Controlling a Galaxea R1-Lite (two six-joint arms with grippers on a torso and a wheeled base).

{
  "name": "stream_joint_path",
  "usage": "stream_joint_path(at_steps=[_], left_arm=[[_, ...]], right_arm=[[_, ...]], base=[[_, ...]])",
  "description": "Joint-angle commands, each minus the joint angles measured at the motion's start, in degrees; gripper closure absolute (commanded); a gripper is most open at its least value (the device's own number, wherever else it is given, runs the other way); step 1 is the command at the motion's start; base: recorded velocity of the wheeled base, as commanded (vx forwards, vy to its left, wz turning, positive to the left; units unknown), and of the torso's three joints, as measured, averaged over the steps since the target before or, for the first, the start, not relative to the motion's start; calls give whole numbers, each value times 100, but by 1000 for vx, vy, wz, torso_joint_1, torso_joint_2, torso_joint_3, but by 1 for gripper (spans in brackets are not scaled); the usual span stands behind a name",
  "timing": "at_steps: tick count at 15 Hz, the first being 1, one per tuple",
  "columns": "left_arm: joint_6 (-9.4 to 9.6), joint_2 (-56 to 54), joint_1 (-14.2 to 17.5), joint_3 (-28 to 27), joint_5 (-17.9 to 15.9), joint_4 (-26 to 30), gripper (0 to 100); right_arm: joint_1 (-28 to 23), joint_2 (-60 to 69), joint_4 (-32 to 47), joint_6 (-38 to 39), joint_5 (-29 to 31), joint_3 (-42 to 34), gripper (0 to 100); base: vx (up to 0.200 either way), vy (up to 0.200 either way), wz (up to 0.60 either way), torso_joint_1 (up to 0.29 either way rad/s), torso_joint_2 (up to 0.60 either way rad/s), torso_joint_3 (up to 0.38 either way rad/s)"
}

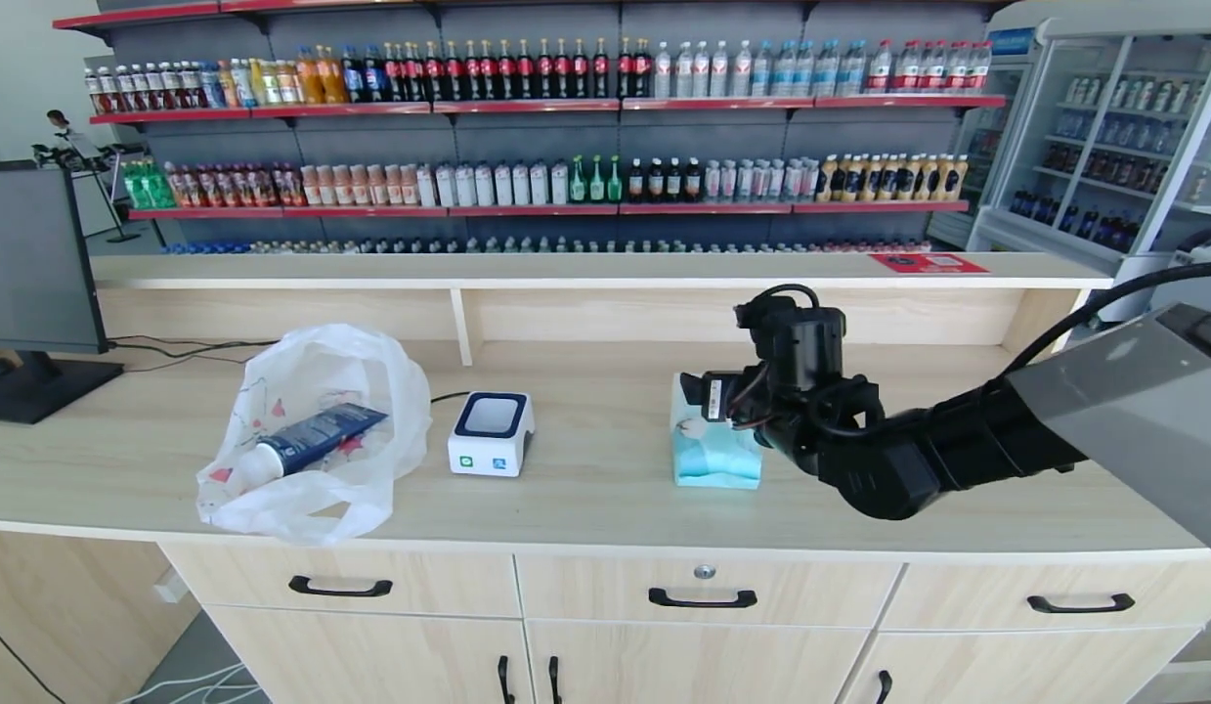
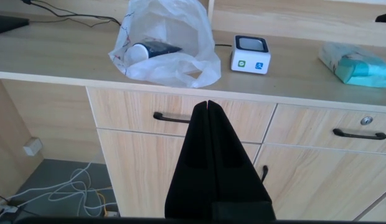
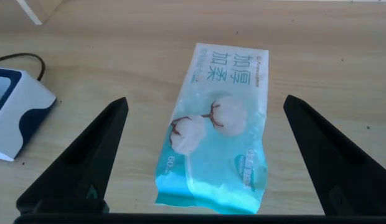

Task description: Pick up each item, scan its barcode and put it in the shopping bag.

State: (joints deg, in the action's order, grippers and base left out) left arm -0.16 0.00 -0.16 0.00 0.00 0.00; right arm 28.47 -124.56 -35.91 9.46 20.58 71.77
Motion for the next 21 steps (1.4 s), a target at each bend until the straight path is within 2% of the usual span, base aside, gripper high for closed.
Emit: stream_joint_path(at_steps=[1, 7, 8, 10, 12, 15, 21], left_arm=[[-2, 0, -2, 0, 0, 0, 100], [-2, 0, -2, 0, 0, 0, 100], [-2, 0, -2, 0, 0, 0, 100], [-2, 0, -2, 0, 0, 0, 100], [-2, 0, -2, 0, 0, 0, 100], [-2, 0, -2, 0, 0, 0, 100], [-2, 0, -2, 0, 0, 0, 100]], right_arm=[[-52, -314, 164, -23, -27, 153, 0], [-263, -683, 1315, -216, -397, 1305, 0], [-271, -745, 1957, -155, -414, 1656, 0], [-280, -921, 2510, 47, -423, 2113, 0], [-359, -1219, 2668, 126, -511, 2641, 0], [-377, -1281, 3205, 223, -590, 2887, 0], [-473, -1562, 3521, 469, -590, 3133, 0]], base=[[0, 0, 0, 0, 0, 0], [0, 0, 0, 0, 0, 0], [0, 0, 0, 0, 0, 0], [0, 0, 0, 0, 0, 0], [0, 0, 0, 0, 0, 0], [0, 0, 0, 0, 0, 0], [0, 0, 0, 0, 0, 0]])
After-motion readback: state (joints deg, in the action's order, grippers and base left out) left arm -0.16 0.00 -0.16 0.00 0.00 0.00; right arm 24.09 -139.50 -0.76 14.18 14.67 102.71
